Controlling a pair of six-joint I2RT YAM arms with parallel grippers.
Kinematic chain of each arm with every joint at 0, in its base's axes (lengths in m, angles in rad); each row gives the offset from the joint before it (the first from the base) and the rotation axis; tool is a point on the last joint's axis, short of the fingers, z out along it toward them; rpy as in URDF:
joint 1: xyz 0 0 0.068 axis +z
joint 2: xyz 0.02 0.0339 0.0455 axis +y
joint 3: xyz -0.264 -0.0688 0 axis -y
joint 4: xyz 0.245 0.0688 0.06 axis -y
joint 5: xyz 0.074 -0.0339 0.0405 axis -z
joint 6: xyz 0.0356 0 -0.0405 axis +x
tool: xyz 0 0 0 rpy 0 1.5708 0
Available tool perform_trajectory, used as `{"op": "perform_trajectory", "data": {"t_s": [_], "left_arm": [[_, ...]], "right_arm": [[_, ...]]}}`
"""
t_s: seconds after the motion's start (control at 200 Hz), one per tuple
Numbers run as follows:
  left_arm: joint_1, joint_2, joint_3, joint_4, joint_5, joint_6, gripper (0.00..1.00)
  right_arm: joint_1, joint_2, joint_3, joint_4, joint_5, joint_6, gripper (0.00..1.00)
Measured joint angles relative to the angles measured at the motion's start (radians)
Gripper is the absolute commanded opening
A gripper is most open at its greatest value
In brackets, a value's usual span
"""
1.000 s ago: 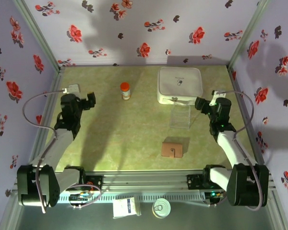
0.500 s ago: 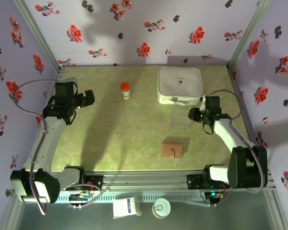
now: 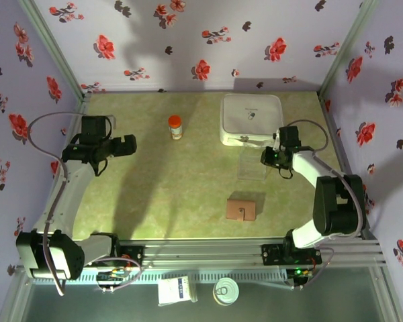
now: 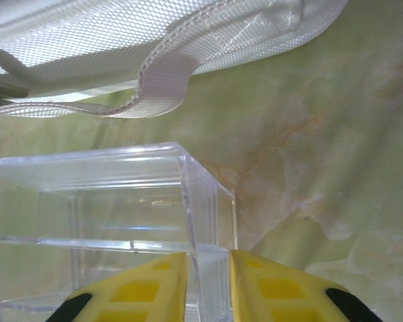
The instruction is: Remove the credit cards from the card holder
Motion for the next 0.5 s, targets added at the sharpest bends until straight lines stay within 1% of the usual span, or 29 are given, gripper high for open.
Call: {"op": "perform_trajectory", "data": {"t_s": [0.105,0.34,0.5], "left_arm": [[0.002,0.0,0.0,0.0,0.001,0.003,1.0],[0.006,0.0,0.0,0.0,0.004,0.003,1.0],[0.006,-0.002,-0.003,0.001,0.008,0.003,1.0]], "right_arm": [[0.001,0.024,0.01,-0.001,0.005,-0.001,0.17],[0.016,0.024,0.023,-0.025,0.037,-0.008,0.09],[0.079,0.021,0.036,-0.056,0.069,0.005,0.05]]}}
